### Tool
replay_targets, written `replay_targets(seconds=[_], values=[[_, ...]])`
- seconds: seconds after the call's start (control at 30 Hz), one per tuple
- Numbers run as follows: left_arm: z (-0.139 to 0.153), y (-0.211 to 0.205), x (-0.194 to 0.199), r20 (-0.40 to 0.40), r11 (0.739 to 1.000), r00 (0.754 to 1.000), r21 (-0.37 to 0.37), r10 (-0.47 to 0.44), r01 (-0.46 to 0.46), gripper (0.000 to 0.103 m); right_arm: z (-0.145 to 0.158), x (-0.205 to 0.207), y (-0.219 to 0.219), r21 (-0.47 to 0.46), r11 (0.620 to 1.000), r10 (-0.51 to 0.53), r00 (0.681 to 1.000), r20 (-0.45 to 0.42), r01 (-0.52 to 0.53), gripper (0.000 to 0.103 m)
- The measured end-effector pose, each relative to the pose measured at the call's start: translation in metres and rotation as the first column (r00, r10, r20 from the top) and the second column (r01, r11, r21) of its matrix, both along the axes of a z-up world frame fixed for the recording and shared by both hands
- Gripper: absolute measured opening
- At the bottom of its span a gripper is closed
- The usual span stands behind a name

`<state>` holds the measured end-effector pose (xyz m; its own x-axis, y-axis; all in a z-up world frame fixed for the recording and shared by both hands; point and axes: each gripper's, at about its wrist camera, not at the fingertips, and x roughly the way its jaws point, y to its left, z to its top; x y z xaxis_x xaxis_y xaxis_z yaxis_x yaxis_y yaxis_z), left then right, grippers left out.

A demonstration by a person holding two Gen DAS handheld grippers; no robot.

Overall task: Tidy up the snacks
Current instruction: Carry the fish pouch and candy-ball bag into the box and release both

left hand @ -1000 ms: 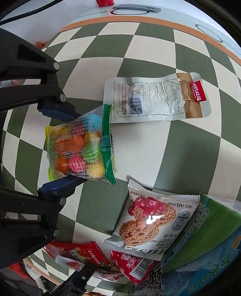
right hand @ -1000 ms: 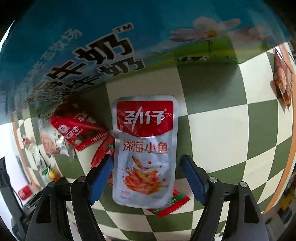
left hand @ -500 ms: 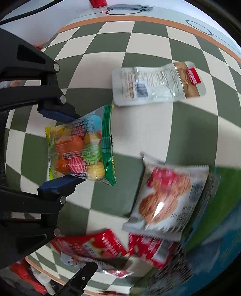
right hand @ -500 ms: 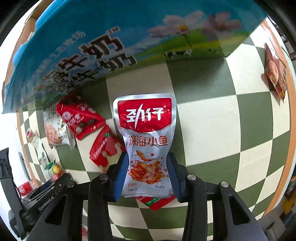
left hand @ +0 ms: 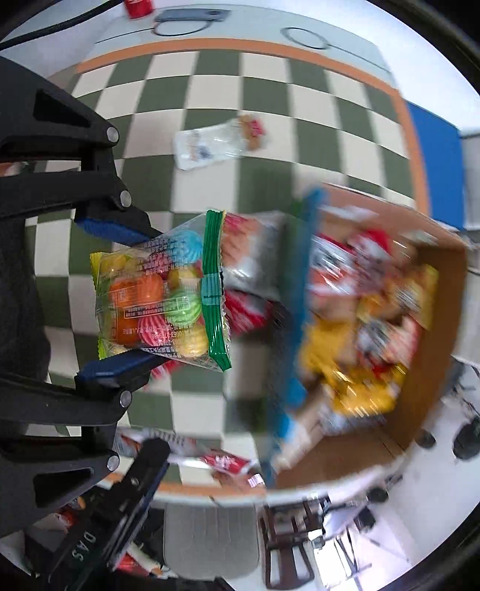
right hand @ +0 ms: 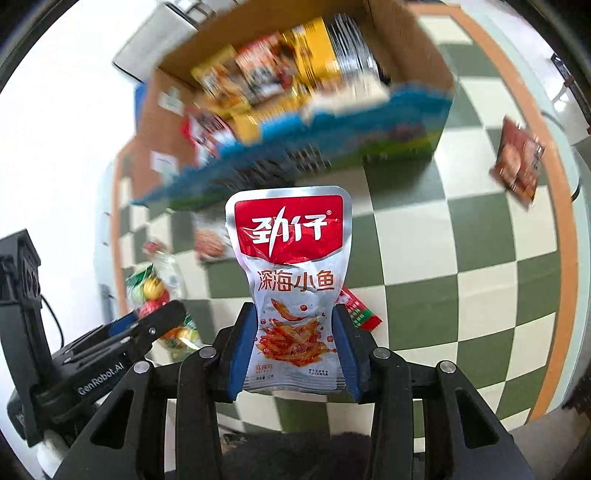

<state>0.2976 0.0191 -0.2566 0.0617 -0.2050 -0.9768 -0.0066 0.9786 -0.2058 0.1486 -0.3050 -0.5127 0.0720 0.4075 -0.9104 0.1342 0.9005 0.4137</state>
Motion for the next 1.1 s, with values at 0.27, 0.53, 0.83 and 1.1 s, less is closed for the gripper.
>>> replay_targets(seconds=[0.27,0.53,0.83,1.1], values=[[0.049,-0.032,0.085,0.091,0.998,0.994,-0.025,-0.061,0.064,0.049,0.083,0.049,-0.034,-0.015,0.999,-0.033,0.985,0.168,0.036,0.044],[0.003,-0.049,0.175,-0.026,0.996,0.995,-0.01,-0.094,0.094,0.049,0.067,0.131,-0.049,-0.155,0.986,-0.031,0.985,0.17,0.058,0.044],[-0.046,-0.06,0.205,-0.155,0.992,0.981,0.019,-0.119,0.124,0.049,0.022,0.169,-0.058,-0.189,0.98,-0.055,0.996,0.077,0.068,0.05],[-0.047,-0.055,0.214,-0.15,0.993,0.982,0.002,-0.114,0.115,0.087,0.008,0.176,-0.062,-0.181,0.98,-0.076,0.997,0.024,0.08,0.079]])
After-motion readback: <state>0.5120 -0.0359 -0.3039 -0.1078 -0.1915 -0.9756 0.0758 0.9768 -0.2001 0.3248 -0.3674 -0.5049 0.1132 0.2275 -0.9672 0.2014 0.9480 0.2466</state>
